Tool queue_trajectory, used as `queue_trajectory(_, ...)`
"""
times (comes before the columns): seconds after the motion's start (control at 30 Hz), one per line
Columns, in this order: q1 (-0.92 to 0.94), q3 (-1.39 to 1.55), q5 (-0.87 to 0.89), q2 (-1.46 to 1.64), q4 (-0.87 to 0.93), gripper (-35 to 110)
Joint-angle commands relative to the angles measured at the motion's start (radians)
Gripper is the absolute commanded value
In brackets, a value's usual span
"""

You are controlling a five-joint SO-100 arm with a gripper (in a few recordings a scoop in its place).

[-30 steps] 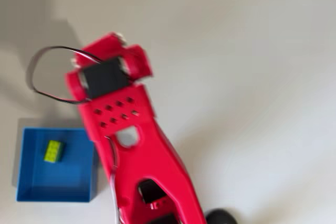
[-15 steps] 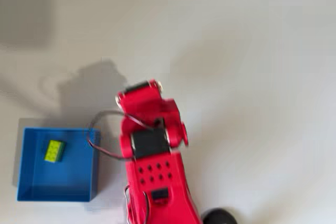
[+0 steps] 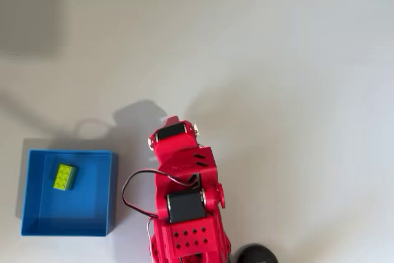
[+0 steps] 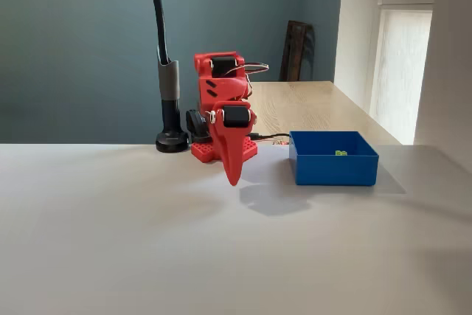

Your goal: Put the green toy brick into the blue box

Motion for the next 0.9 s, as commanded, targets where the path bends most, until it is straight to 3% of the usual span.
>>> queue_trajectory(0.0,0.006,0.028,-0.020,0.052,-0.012,0)
queue_trajectory(0.87,0.028,0.063,-0.025,0.075,-0.012,0)
